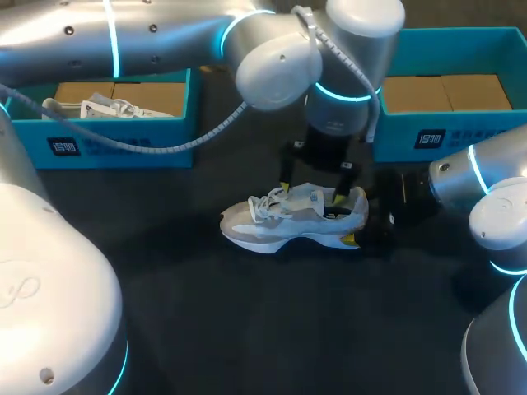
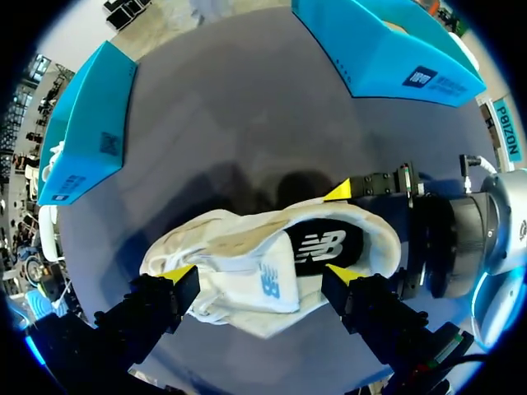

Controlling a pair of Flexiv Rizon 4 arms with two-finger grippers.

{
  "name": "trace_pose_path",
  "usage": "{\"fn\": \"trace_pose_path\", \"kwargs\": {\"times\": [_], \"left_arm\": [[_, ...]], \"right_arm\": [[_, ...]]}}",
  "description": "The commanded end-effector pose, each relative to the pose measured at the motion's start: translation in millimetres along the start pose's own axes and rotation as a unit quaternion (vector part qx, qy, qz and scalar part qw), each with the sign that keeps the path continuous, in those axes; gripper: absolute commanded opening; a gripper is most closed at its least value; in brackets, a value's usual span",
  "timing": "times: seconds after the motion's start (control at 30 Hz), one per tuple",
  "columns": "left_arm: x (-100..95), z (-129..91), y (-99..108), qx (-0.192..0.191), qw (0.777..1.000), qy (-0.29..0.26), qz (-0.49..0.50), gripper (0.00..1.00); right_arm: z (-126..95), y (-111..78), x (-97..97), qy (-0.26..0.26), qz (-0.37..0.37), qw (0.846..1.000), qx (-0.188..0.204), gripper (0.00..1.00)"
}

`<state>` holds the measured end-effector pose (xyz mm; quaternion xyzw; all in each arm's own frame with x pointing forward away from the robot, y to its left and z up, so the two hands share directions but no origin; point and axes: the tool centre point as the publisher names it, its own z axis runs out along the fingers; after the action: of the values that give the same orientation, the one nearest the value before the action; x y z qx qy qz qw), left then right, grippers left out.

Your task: Take the shoe out of the shoebox, open the shoe tongue, remove and reinsert the insole, then place the shoe into the shoebox

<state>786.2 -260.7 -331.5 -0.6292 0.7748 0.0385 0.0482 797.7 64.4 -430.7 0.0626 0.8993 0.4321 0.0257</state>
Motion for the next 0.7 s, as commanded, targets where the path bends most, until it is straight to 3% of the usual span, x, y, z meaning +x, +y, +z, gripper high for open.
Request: {"fn": "trace_pose_path", "kwargs": {"times": [0.03,0.7], "left_arm": [[8.5,7.7,-4.0,-0.008,1.000,-0.007,0.003,1.00],[4.4,33.9,-0.6,-0.039,0.998,-0.055,-0.001,1.00]], "right_arm": [[6.4,-3.2,2.3,-0.001,0.000,1.000,0.002,0.00],[6.4,-3.2,2.3,-0.001,0.000,1.000,0.002,0.00]]}}
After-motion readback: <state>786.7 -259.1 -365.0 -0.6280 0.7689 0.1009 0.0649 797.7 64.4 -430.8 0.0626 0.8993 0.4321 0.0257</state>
